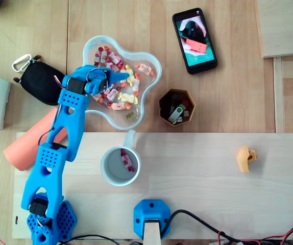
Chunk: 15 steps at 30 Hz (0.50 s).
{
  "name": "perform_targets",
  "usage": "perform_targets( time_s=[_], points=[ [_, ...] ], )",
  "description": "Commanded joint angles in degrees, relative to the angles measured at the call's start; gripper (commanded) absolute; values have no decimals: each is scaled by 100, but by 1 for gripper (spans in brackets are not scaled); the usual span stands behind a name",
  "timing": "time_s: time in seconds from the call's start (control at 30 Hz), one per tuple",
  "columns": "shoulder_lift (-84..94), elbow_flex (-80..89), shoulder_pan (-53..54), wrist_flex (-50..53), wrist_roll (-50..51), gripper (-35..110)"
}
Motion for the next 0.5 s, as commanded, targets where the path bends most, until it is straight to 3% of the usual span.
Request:
perform_targets(
  time_s=[0.0,0.47],
  points=[
    [316,-149,-123,167,79,46],
    [431,-158,-79,202,88,30]
  ],
)
